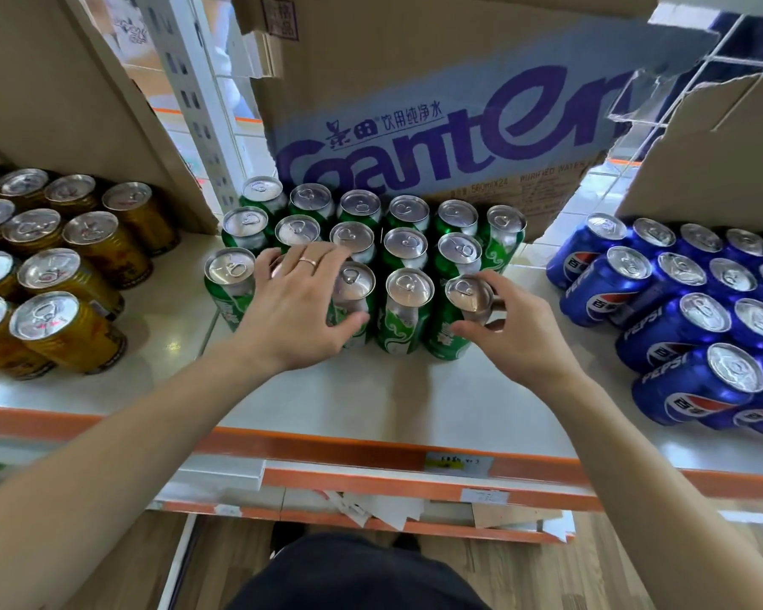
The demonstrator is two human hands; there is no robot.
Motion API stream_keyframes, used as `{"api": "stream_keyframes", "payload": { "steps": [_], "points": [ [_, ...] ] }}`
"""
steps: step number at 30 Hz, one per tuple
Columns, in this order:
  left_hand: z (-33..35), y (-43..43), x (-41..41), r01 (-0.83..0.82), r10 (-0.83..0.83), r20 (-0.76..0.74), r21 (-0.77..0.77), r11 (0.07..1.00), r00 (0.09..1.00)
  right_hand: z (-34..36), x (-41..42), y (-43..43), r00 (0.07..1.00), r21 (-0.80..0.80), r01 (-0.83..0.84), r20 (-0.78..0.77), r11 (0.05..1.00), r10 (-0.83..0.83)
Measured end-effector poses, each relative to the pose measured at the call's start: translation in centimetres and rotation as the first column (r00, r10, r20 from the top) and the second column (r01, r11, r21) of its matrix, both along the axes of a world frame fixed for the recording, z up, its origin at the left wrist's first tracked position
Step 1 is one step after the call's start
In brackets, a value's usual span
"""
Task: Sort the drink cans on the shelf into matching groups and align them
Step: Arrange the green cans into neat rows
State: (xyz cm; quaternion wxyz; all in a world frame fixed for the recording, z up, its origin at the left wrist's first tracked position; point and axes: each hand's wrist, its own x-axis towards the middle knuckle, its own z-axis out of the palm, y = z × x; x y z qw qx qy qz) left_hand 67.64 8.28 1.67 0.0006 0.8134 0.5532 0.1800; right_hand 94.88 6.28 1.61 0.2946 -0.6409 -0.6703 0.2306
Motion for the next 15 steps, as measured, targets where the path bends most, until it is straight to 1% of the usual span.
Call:
{"api": "stream_keyframes", "payload": {
  "steps": [5,7,9,11,13,14,15],
  "points": [
    [0.1,-0.3,3.2,0.167,-0.155,-0.097,0.127,0.978,0.983,-0.1,0.7,-0.7,1.000,-0.081,-0.005,-0.019,0.997,0.003],
    [-0.4,0.0,4.3,0.181,-0.166,-0.113,0.138,0.974,0.980,-0.2,0.6,-0.8,1.000,-0.067,0.000,-0.014,0.998,-0.001],
    [-1.0,0.0,5.1,0.147,-0.138,-0.078,0.128,0.981,0.987,-0.3,0.3,-0.6,1.000,-0.026,0.024,-0.017,0.999,-0.024],
    [-1.5,-0.2,5.7,0.103,-0.101,-0.021,0.135,0.985,0.995,-0.5,0.2,-0.4,1.000,-0.020,0.012,0.000,1.000,-0.012],
    [-1.8,-0.4,5.8,0.101,-0.103,0.005,0.144,0.984,0.995,-0.4,0.7,-0.4,0.999,-0.064,-0.028,0.021,0.998,0.030],
    [-1.7,-0.5,5.8,0.109,-0.112,0.015,0.141,0.984,0.994,-0.2,1.3,-0.4,0.998,-0.099,-0.055,0.000,0.994,0.055],
    [-1.4,-0.5,5.7,0.113,-0.119,0.031,0.144,0.983,0.992,0.2,1.9,-0.3,0.995,-0.128,-0.083,-0.057,0.988,0.076]
  ]
}}
